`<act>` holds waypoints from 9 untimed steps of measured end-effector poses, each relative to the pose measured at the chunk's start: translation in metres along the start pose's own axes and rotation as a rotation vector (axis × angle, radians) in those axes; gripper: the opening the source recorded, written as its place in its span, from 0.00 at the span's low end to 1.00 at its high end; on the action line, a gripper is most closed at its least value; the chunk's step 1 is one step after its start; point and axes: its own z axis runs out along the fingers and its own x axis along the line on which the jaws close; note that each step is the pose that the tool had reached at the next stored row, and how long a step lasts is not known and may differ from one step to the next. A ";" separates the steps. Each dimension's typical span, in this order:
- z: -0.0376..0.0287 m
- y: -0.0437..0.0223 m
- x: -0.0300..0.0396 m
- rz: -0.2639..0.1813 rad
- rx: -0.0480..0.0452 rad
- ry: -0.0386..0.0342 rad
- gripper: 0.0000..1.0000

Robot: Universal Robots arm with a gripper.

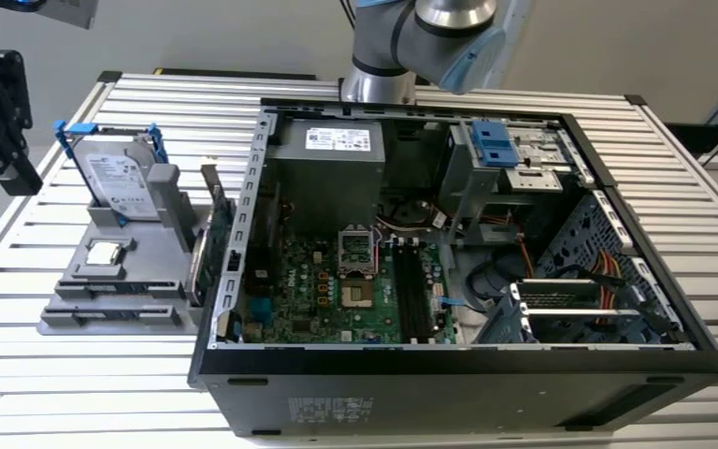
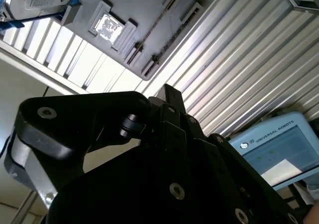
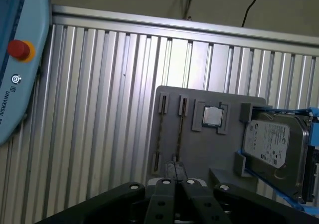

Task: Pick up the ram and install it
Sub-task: 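Pick up the ram and move it above insertion slot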

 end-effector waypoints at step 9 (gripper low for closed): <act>0.0000 0.0000 0.0000 -0.004 0.0000 0.0002 1.00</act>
